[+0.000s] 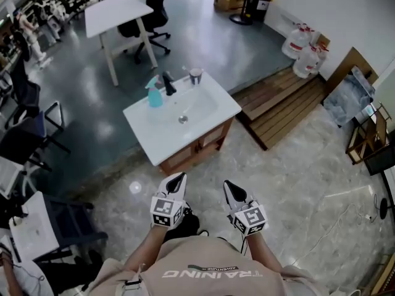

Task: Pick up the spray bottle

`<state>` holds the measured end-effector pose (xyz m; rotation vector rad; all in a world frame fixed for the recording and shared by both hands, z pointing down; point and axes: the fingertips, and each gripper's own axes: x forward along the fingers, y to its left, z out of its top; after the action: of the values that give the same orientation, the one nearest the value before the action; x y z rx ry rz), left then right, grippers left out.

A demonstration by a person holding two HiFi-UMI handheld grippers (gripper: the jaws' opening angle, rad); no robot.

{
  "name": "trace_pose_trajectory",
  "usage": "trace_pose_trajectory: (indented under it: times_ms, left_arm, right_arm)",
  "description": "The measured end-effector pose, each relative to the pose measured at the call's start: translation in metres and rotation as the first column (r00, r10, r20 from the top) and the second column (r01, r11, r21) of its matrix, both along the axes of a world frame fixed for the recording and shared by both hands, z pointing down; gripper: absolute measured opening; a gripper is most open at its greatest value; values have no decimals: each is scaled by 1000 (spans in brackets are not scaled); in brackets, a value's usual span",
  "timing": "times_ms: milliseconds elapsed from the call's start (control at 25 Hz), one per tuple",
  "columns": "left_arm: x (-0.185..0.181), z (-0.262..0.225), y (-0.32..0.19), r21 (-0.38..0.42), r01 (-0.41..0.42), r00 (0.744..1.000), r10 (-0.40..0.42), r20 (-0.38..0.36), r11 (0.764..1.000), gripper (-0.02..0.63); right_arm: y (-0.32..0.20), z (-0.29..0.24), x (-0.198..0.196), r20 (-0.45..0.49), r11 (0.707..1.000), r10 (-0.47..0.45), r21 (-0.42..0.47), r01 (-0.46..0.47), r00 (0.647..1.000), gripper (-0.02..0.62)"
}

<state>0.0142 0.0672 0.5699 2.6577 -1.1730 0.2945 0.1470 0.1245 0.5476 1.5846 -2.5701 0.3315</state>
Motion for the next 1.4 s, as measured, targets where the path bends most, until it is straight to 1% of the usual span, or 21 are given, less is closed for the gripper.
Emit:
trace_pose_trajectory:
  times_ms: [80,160,320,400,520,720,840,920,1040,1120,1240,1400]
  left_arm:
    - [13,-8,-25,15,-17,1000,17,-22,1000,18]
    - [25,-23,-49,50,-52,998,54,-38,997,18]
    - [36,-37,-85,86,-100,993,104,-47,991,18]
    - [33,-37,-102,92,-91,994,95,-45,992,18]
    - [22,-34,-129,82,-53,997,58,-56,995,18]
    - [19,-27,-153,63,-32,999,34,-39,997,18]
    - [18,-19,-172,40,10,999,-9,-33,999,18]
    - [23,-17,-184,38,41,999,-39,-34,998,18]
    - [25,-16,-197,30,117,993,-117,-19,993,18]
    - [23,-24,-208,33,174,985,-174,-8,984,18]
    - [15,-42,-234,69,254,967,-255,11,965,18]
    - [-3,-55,-251,70,390,920,-391,-5,918,18]
  right_arm:
    - [-15,-6,10,-16,1000,23,-5,-23,1000,2]
    - [-34,-13,17,-25,999,44,5,-44,999,2]
    - [-72,-23,23,-43,997,71,26,-70,997,2]
    - [-89,-26,19,-40,997,68,39,-67,997,2]
    - [-114,-28,10,-27,997,59,55,-57,998,2]
    - [-145,-22,16,-30,998,39,40,-38,999,2]
    - [-168,-17,21,-49,1000,5,29,-4,999,2]
    - [-185,-14,25,-68,999,-35,29,37,997,2]
    - [-215,-5,28,-88,991,-132,13,134,987,2]
    - [-239,-8,28,-113,977,-208,29,213,972,2]
    - [-284,-20,27,-163,945,-301,79,316,940,2]
    - [-325,-26,18,-154,908,-398,77,413,904,2]
